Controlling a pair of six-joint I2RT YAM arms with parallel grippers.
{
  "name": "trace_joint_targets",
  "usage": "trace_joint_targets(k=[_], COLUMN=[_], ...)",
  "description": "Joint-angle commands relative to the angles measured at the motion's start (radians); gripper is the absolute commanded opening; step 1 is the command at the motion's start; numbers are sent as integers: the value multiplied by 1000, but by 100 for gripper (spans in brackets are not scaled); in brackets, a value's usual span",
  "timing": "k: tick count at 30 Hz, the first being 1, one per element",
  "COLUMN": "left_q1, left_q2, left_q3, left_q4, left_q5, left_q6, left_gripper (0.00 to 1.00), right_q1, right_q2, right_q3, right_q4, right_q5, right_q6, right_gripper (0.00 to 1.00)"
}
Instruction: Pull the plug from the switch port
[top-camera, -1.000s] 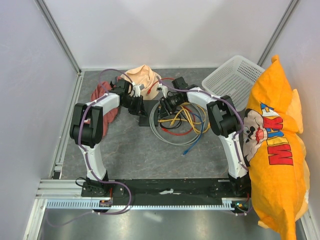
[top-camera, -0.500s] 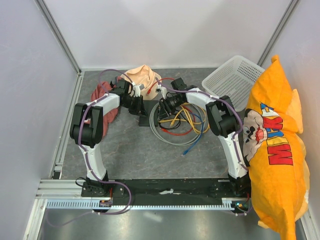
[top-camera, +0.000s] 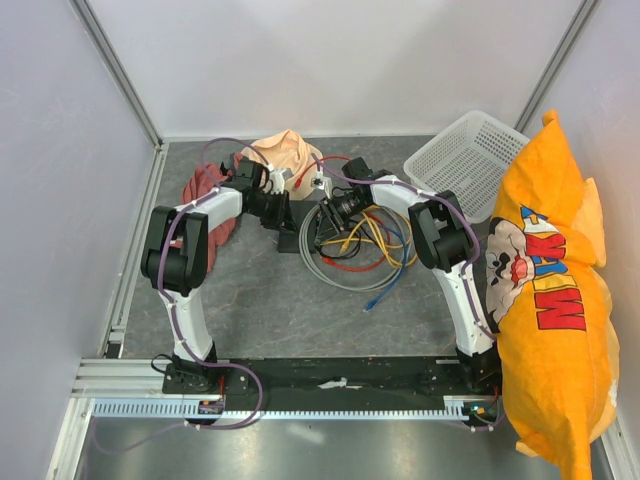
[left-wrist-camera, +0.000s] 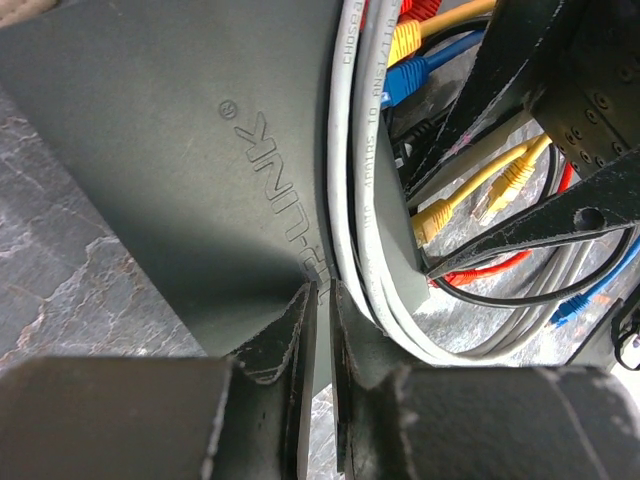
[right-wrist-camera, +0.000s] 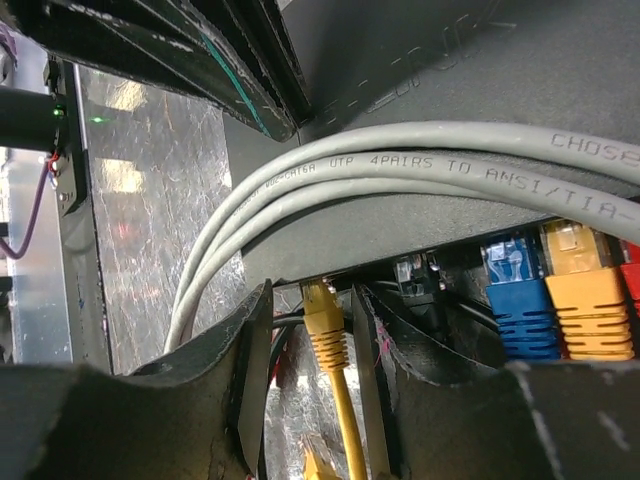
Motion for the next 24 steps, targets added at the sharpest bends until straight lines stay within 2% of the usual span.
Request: trace_joint_targets(k=[1,14,20,24], left_q1=[-16,-33,-39,-44], left_q2=[45,39,45,49], left_q3=[-29,-40,-38,-34], left_q4=[-20,-21,-21,-24], left_q5=[-83,-98,-103,-112], left_q6=[33,59,62,61], left_gripper=[18,17,17,17], right_q1=[5,-36,-38,-36], right_q2=[38,51,55,48], right_q3=[22,-4,-9,-17], right_q4=[-40,44,55,55], right_q5=[8,62,86,82], right_q6=[-27,98,109,98], right_gripper=[45,40,33,35])
